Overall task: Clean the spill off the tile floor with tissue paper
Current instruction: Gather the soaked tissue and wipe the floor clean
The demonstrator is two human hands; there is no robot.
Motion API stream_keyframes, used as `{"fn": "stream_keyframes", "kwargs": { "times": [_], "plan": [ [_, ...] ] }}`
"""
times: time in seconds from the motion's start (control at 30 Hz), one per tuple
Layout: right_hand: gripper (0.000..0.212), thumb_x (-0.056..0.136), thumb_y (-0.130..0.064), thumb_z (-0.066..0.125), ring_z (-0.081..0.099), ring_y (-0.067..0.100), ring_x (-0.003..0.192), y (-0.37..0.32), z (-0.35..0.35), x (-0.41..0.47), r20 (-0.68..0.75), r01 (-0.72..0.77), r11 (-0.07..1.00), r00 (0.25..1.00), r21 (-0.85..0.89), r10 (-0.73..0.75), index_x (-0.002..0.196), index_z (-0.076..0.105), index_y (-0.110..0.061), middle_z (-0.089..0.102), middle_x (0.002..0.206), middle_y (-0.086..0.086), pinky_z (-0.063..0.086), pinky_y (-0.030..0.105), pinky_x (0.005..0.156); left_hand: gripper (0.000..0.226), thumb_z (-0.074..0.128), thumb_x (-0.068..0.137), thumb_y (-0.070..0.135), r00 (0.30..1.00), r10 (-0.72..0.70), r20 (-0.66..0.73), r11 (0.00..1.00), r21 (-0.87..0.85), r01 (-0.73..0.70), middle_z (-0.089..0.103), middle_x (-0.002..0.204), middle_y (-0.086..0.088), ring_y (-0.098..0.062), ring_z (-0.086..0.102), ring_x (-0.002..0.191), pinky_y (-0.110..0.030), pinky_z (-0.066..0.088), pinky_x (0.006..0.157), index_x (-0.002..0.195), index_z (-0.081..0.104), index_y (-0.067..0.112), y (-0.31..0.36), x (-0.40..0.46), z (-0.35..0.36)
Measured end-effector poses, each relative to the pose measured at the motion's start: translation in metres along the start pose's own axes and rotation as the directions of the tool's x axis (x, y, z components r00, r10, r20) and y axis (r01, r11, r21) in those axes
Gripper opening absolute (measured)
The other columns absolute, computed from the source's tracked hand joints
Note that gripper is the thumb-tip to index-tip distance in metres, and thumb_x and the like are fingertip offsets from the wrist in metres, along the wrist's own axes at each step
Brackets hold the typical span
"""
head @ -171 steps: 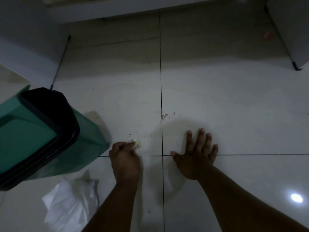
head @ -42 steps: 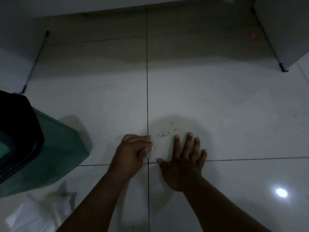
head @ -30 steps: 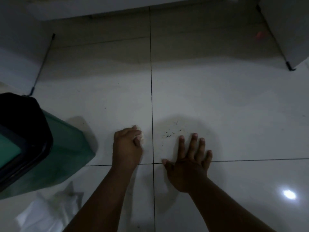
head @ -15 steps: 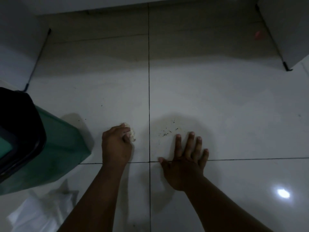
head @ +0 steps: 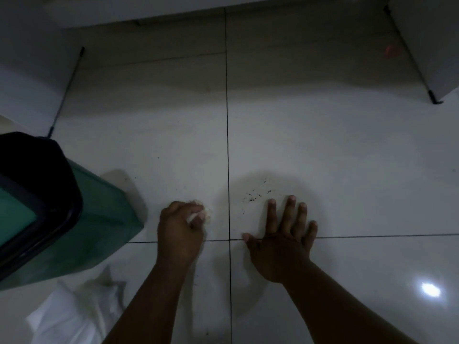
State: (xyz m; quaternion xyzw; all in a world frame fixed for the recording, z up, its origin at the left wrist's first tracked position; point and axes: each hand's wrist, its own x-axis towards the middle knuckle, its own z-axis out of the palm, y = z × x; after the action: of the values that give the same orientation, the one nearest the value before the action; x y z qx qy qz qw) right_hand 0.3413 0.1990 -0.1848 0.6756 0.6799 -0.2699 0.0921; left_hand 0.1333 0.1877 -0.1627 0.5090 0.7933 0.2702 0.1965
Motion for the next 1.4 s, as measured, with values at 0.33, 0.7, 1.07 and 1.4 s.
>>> {"fn": "stream_keyframes", "kwargs": {
  "times": [0.33, 0.7, 1.07, 1.4],
  "plan": [
    [0.100, 0.077, -0.087, 0.014, -0.054, 0.034, 0.128, -0.004, -0.007, -0.001, 0.074, -0.011, 1.000, 0.997, 0.008, 0.010, 0.135, -0.048, -0.034, -0.062, 0.137, 0.009, -0.031, 0.058, 0.106, 0.019, 0.073, 0.083, -0.004, 0.990, 0.038, -0.134, 0.998, -0.037, -0.043, 0.075, 0.104, -0.009, -0.022, 0.068, 0.100, -0.016, 0.044, 0.098, 0.097, 0.079, 0.007, 0.010, 0.001, 0.017],
    [0.101, 0.075, -0.088, 0.012, -0.055, 0.033, 0.127, -0.004, -0.006, -0.001, 0.067, -0.019, 1.000, 0.998, -0.006, 0.019, 0.135, -0.047, -0.033, -0.060, 0.138, 0.009, -0.035, 0.055, 0.102, 0.027, 0.075, 0.081, -0.003, 0.970, 0.240, -0.031, 0.971, -0.003, -0.241, 0.074, 0.112, 0.003, -0.013, 0.062, 0.108, -0.027, 0.049, 0.100, 0.099, 0.079, 0.017, 0.012, -0.007, 0.022],
    [0.102, 0.079, -0.087, 0.018, -0.053, 0.034, 0.130, -0.003, -0.010, -0.002, 0.097, 0.002, 1.000, 0.995, 0.014, -0.003, 0.139, -0.043, -0.033, -0.061, 0.138, 0.008, -0.028, 0.059, 0.109, 0.025, 0.055, 0.085, -0.020, 1.000, 0.012, -0.002, 0.953, -0.303, -0.012, 0.072, 0.090, -0.025, -0.037, 0.071, 0.079, -0.035, 0.063, 0.074, 0.090, 0.074, -0.005, 0.038, 0.072, 0.027],
    [0.101, 0.074, -0.088, 0.013, -0.055, 0.033, 0.128, -0.003, -0.004, 0.001, 0.059, -0.015, 1.000, 0.998, -0.009, 0.015, 0.136, -0.046, -0.034, -0.060, 0.139, 0.008, -0.036, 0.056, 0.101, 0.020, 0.068, 0.083, -0.010, 0.977, 0.205, -0.057, 0.977, -0.050, -0.207, 0.077, 0.098, -0.008, -0.002, 0.061, 0.084, 0.004, 0.037, 0.085, 0.089, 0.079, 0.005, 0.037, 0.034, 0.030]
  ]
}}
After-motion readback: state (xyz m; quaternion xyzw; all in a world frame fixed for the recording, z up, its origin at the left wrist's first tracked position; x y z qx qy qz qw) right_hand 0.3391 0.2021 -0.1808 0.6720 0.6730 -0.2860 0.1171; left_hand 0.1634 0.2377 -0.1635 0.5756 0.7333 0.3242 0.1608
